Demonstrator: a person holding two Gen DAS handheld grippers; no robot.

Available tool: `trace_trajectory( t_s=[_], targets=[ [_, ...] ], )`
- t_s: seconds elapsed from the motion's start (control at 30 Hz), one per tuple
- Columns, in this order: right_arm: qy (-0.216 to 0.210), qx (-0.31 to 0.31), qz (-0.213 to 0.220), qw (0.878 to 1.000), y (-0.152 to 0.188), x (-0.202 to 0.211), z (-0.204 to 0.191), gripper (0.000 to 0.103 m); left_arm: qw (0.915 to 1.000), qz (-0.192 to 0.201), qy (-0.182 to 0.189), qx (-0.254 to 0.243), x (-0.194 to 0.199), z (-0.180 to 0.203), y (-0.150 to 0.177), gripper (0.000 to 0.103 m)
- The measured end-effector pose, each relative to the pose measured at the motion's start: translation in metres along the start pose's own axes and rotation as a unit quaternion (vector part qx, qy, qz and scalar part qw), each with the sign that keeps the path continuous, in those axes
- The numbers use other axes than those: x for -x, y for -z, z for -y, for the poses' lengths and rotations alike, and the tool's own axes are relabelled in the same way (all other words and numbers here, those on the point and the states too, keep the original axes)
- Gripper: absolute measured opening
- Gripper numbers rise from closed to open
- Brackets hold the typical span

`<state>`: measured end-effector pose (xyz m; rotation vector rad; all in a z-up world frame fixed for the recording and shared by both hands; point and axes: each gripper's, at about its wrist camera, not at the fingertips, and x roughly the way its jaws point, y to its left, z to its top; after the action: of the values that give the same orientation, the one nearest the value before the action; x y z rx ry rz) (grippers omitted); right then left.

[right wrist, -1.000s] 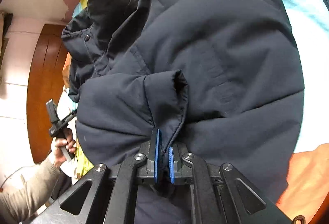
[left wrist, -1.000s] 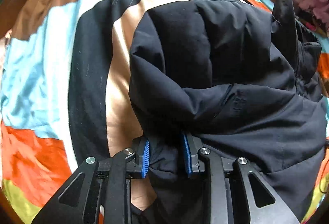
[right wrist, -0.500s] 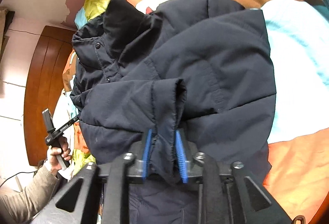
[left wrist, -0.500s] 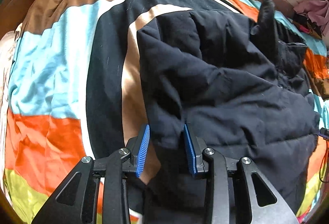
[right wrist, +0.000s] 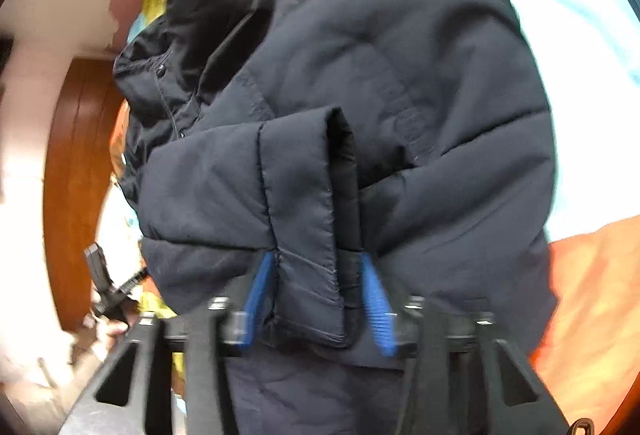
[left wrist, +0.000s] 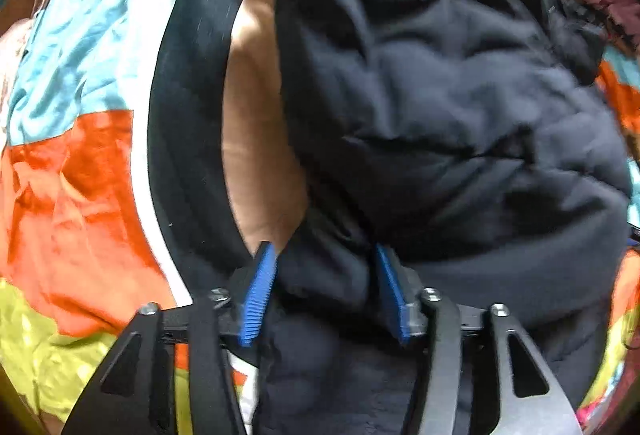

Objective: Fold large clothes

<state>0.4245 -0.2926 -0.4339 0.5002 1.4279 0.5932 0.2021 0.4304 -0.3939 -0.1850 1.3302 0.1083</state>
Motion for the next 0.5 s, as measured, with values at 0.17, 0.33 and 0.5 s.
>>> trace_trajectory(
  t_s=[0.17, 0.33, 0.5],
  targets=[
    [0.043, 0.007, -0.001, 0.999, 0.009, 0.008, 0.002, 0.016, 0.9996, 0.009, -0.022, -0.012, 0.016, -0.012, 0.018, 0.056],
    [0.081, 0.040, 0.053, 0.995, 0.023, 0.043, -0.018, 0.046, 0.9999, 0.008, 0.003, -0.013, 0.043, -0.024, 0.038, 0.056],
    [0.062, 0.046, 0.051, 0.996, 0.026, 0.050, -0.037, 0.057, 0.9980, 0.012, 0.042, -0.045, 0.077, -0.037, 0.056, 0.056]
  ],
)
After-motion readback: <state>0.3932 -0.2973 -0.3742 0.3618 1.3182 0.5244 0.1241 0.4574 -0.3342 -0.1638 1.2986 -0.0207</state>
